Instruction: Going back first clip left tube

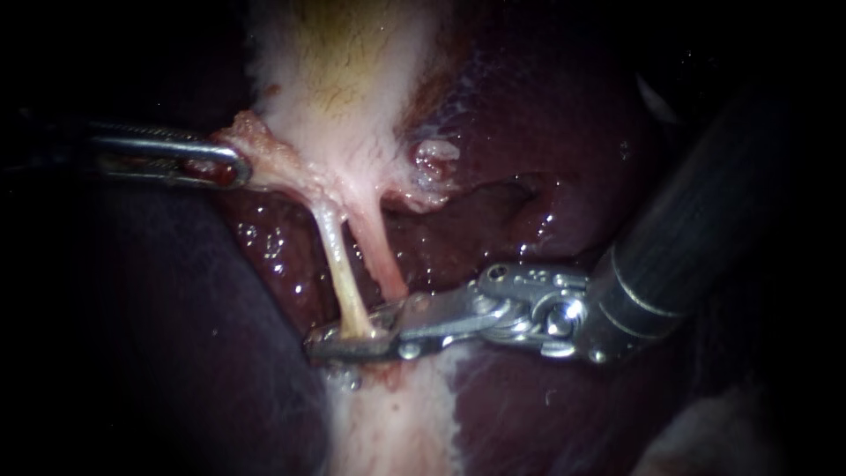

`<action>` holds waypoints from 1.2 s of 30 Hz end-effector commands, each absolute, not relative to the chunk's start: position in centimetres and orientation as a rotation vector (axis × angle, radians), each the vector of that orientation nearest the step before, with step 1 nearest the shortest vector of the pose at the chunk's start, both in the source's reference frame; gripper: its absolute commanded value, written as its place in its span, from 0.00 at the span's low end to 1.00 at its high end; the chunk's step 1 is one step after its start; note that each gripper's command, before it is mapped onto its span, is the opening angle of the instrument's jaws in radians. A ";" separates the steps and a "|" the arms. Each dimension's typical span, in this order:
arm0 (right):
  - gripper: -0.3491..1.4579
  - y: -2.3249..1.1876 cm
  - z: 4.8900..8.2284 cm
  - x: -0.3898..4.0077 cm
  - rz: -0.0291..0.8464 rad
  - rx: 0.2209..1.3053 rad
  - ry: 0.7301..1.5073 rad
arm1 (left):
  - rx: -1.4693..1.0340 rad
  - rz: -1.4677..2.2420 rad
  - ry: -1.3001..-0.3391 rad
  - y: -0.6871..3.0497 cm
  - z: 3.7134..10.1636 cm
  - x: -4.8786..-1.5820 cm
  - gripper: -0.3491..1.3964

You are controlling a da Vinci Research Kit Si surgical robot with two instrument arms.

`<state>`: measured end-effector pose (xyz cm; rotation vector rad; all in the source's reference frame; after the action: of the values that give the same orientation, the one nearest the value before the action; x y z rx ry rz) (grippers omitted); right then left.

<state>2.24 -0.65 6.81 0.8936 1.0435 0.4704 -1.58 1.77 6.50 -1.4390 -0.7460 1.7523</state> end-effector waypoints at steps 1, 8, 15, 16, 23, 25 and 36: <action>0.00 -0.65 6.82 2.24 0.471 0.894 1.043 | -1.439 1.752 -0.746 1.77 6.50 -1.58 0.00; 0.33 -0.65 6.81 2.32 0.478 0.904 1.080 | -1.439 1.752 -0.746 1.77 6.50 -1.58 0.00; 0.47 -0.67 6.90 2.45 0.417 0.776 1.144 | -1.439 1.752 -0.746 1.77 6.50 -1.58 0.00; 0.47 -0.66 6.92 2.45 0.403 0.764 1.150 | -1.439 1.752 -0.746 1.77 6.50 -1.58 0.00; 0.47 -0.57 7.00 2.41 0.332 0.651 1.189 | -1.439 1.752 -0.746 1.77 6.50 -1.58 0.00; 0.47 -0.54 7.02 2.39 0.328 0.610 1.195 | -1.439 1.752 -0.746 1.77 6.50 -1.58 0.00; 0.47 -0.49 7.03 2.24 0.308 0.535 1.207 | -1.439 1.753 -0.747 1.77 6.50 -1.57 0.00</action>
<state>2.22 -0.49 7.03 0.5316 1.2086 0.3031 -1.57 1.77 6.50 -1.4392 -0.7463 1.7522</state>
